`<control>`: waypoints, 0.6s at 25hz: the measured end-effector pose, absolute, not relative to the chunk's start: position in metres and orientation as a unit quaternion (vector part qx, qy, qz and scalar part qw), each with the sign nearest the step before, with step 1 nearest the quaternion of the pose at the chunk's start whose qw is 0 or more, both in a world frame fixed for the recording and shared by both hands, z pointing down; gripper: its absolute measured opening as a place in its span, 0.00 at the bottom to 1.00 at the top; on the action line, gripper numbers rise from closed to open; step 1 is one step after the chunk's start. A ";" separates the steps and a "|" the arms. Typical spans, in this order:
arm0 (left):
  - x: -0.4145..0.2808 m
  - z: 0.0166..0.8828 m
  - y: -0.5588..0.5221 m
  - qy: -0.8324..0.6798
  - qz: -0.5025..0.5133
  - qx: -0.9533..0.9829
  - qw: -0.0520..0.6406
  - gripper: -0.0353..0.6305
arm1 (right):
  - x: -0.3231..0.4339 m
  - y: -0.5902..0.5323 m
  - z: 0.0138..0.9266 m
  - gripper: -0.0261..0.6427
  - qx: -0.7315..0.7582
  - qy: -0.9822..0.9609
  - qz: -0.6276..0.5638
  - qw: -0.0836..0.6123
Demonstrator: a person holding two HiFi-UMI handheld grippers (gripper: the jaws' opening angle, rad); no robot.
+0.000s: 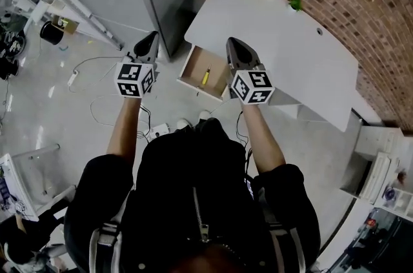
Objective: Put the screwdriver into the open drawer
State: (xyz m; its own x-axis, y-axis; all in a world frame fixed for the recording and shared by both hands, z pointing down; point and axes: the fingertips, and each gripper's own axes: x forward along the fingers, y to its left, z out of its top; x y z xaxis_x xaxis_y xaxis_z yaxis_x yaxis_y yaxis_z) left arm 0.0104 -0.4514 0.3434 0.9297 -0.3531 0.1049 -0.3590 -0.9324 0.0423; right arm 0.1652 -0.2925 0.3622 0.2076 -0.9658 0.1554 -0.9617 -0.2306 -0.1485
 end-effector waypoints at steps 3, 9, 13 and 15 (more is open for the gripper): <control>0.007 0.349 -0.447 -0.177 0.053 0.982 0.034 0.09 | 0.160 -0.290 0.369 0.05 -0.779 0.617 -0.114 0.009; -0.001 0.356 -0.443 -0.175 0.058 0.982 0.040 0.09 | 0.151 -0.283 0.378 0.05 -0.779 0.616 -0.120 0.005; -0.008 0.358 -0.445 -0.179 0.061 0.981 0.040 0.09 | 0.147 -0.286 0.380 0.05 -0.778 0.617 -0.123 0.006; -0.008 0.358 -0.445 -0.180 0.061 0.981 0.040 0.09 | 0.145 -0.287 0.381 0.05 -0.776 0.618 -0.124 0.007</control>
State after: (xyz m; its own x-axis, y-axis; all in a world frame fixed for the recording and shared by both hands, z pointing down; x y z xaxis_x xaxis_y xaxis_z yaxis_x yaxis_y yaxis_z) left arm -0.0078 -0.4449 0.3584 0.9278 -0.3478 0.1347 -0.3577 -0.9321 0.0568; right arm 0.1454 -0.2867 0.3807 0.2049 -0.9613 0.1841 -0.9581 -0.2354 -0.1633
